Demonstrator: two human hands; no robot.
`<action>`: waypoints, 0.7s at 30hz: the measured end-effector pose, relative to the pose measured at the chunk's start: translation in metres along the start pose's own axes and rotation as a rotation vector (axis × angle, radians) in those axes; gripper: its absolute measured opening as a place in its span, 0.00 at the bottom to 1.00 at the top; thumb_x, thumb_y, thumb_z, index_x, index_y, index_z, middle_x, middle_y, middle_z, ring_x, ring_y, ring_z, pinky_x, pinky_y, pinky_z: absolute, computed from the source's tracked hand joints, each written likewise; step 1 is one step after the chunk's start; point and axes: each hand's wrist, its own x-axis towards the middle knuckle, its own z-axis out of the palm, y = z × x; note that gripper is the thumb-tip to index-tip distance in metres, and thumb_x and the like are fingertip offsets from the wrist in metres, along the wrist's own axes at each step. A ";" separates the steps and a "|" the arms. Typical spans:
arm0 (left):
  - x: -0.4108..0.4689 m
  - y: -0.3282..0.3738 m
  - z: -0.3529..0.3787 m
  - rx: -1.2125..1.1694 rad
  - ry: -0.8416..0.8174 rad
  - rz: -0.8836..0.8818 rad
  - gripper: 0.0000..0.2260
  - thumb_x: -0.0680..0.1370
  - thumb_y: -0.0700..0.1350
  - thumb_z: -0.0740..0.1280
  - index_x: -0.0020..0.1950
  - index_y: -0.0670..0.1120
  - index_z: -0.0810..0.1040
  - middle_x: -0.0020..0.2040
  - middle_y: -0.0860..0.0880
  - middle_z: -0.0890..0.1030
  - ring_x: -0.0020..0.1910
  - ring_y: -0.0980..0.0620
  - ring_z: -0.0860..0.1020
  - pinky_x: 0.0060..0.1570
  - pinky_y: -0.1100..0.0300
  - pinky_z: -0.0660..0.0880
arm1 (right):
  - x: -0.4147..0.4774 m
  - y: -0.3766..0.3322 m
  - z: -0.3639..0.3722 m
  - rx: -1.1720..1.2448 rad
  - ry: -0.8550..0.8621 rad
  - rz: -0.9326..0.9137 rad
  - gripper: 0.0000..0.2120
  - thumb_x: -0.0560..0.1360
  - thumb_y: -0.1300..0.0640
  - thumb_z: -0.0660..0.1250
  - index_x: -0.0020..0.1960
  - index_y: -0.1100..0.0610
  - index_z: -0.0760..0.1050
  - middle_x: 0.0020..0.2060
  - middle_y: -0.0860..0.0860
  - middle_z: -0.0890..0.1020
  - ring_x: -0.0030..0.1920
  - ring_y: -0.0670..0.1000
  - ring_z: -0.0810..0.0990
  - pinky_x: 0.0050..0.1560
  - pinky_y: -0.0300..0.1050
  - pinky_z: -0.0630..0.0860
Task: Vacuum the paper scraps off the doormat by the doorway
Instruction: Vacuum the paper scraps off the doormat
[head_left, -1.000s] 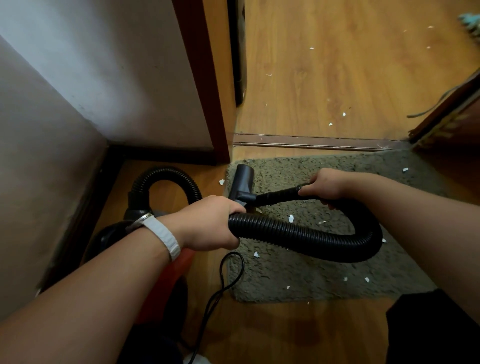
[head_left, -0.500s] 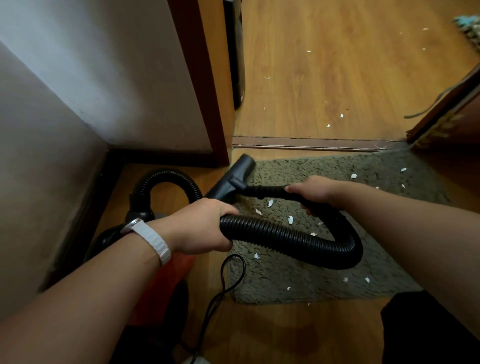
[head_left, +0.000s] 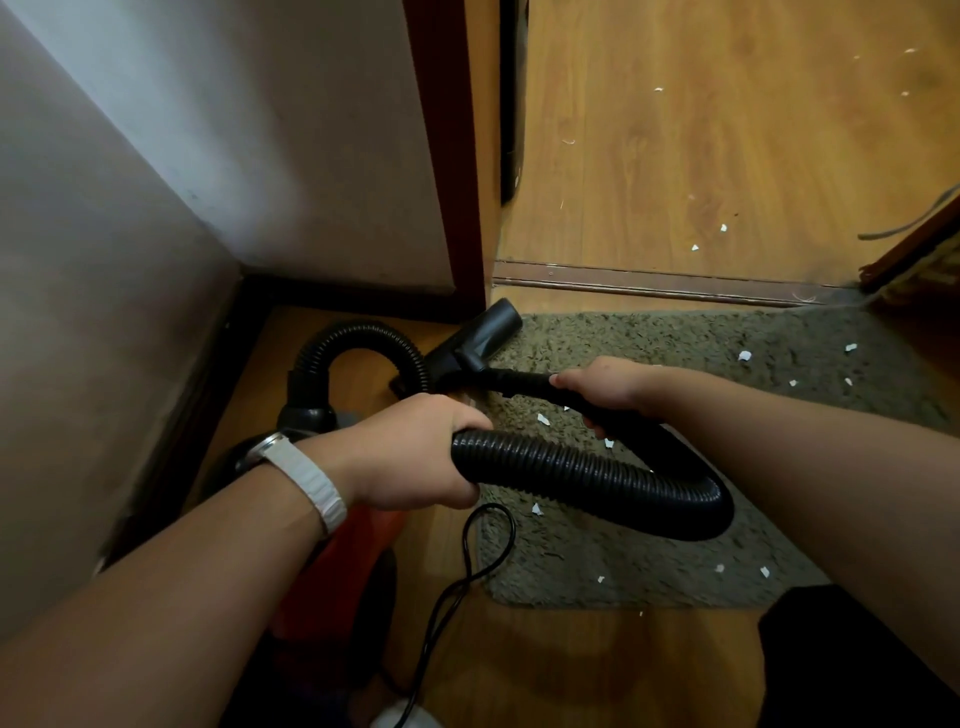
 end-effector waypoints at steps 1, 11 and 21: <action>-0.001 0.000 0.000 -0.006 0.001 0.005 0.12 0.66 0.39 0.75 0.33 0.52 0.73 0.31 0.55 0.76 0.30 0.60 0.76 0.32 0.62 0.73 | 0.001 -0.001 0.001 0.010 0.000 -0.001 0.21 0.83 0.44 0.58 0.50 0.63 0.74 0.32 0.57 0.79 0.26 0.54 0.79 0.34 0.46 0.78; -0.003 0.000 -0.002 -0.005 0.021 0.010 0.12 0.65 0.40 0.74 0.33 0.52 0.73 0.31 0.53 0.77 0.30 0.57 0.76 0.32 0.60 0.73 | -0.001 0.003 -0.007 0.013 0.026 0.020 0.21 0.83 0.44 0.59 0.49 0.63 0.75 0.32 0.58 0.78 0.26 0.54 0.79 0.31 0.43 0.77; 0.008 0.026 0.007 0.076 -0.008 -0.007 0.11 0.67 0.40 0.74 0.36 0.53 0.74 0.34 0.53 0.78 0.33 0.56 0.78 0.34 0.60 0.75 | -0.022 0.041 -0.037 -0.060 0.083 0.084 0.21 0.82 0.44 0.60 0.48 0.63 0.74 0.31 0.58 0.78 0.27 0.55 0.78 0.35 0.46 0.78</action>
